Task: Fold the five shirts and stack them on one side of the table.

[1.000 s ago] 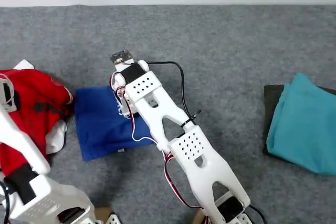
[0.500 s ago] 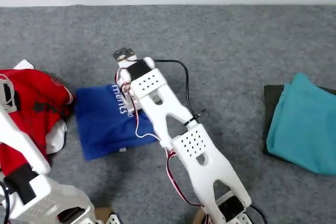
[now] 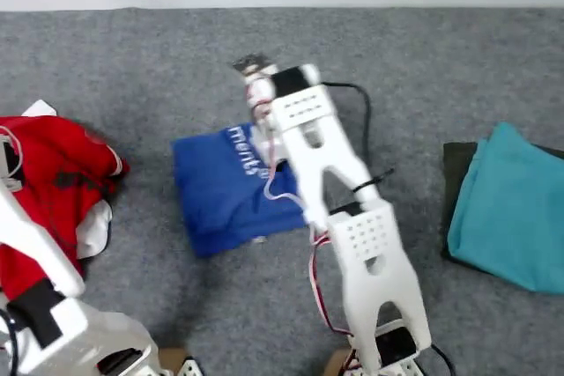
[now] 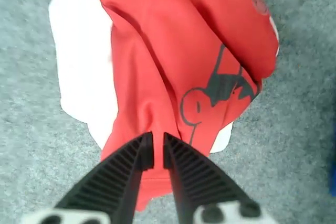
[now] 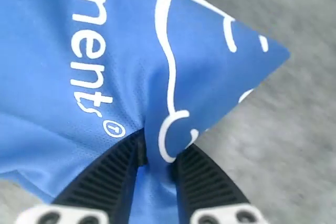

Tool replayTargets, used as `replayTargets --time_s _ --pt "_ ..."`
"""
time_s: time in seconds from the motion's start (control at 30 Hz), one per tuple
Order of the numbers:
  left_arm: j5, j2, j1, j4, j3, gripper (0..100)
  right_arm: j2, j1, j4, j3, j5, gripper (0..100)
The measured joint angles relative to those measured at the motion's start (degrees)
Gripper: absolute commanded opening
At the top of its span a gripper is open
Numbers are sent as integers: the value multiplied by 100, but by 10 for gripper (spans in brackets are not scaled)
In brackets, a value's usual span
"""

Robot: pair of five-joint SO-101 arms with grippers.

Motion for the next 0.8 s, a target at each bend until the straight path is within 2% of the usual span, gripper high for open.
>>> replayTargets --time_s 0.23,0.37,0.57,0.7,0.8 --pt "0 -360 0 9 18 40 -264 1187 -18 229 1960 9" --pt "0 -360 0 18 325 39 -264 1345 -334 229 3314 9" --pt "0 -360 0 18 712 39 -264 1301 -1407 229 5073 9" --pt "0 -360 0 18 730 39 -264 1275 -1934 229 5582 25" --pt "0 -360 0 18 730 39 -264 1204 -2048 229 5644 111"
